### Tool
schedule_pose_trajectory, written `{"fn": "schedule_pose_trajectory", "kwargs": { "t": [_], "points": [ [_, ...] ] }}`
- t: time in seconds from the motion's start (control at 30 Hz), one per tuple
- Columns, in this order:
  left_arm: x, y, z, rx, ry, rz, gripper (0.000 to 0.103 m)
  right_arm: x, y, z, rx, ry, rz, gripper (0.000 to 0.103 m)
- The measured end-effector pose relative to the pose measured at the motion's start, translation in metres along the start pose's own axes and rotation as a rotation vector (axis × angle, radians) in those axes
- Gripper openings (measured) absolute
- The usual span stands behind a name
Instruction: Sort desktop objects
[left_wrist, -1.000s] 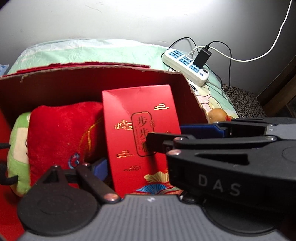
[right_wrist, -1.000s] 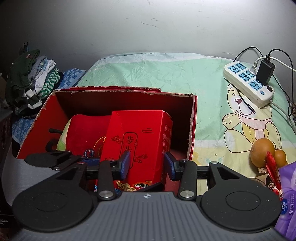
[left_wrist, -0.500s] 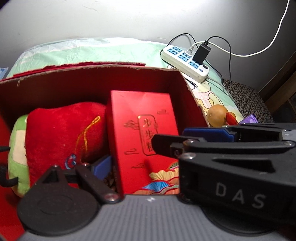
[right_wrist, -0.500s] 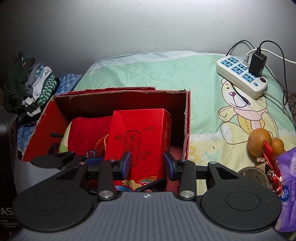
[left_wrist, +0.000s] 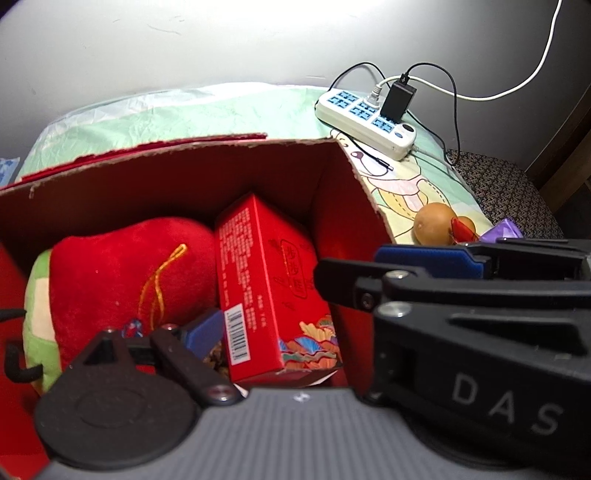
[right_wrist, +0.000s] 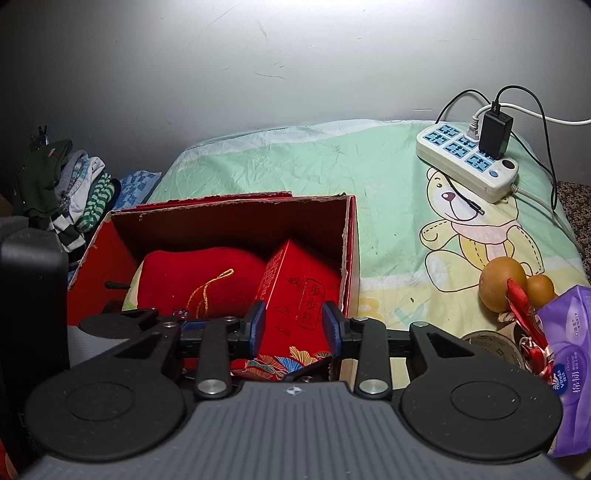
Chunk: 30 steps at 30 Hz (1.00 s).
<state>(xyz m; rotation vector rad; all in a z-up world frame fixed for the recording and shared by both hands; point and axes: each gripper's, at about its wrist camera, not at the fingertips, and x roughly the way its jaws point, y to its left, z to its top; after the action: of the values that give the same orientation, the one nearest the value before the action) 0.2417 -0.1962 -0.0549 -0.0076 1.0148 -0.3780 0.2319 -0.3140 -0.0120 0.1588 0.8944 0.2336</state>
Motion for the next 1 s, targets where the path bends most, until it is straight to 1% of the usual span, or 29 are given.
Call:
{"fn": "schedule_pose_trajectory", "kwargs": {
  "t": [0.4,0.5,0.63,0.83,0.93,1.0],
  "points": [
    [-0.038,-0.005,-0.005,0.042,-0.095,0.143,0.088,-0.015,-0.003,-0.008,0.035,-0.057,0.027,0.039],
    [-0.051,-0.005,-0.007,0.039,-0.123,0.177,0.088,-0.025,-0.004,-0.011,0.043,-0.082,0.055,0.041],
    [-0.069,-0.002,-0.014,0.025,-0.149,0.226,0.088,-0.039,-0.002,-0.016,0.046,-0.111,0.093,0.041],
    [-0.096,0.006,-0.034,0.002,-0.187,0.342,0.088,-0.054,0.012,-0.026,0.004,-0.145,0.159,0.041],
    [-0.113,0.017,-0.049,-0.030,-0.206,0.416,0.088,-0.060,0.021,-0.034,-0.030,-0.163,0.209,0.045],
    [-0.128,0.032,-0.061,-0.080,-0.211,0.423,0.088,-0.064,0.027,-0.040,-0.057,-0.168,0.245,0.048]
  ]
}}
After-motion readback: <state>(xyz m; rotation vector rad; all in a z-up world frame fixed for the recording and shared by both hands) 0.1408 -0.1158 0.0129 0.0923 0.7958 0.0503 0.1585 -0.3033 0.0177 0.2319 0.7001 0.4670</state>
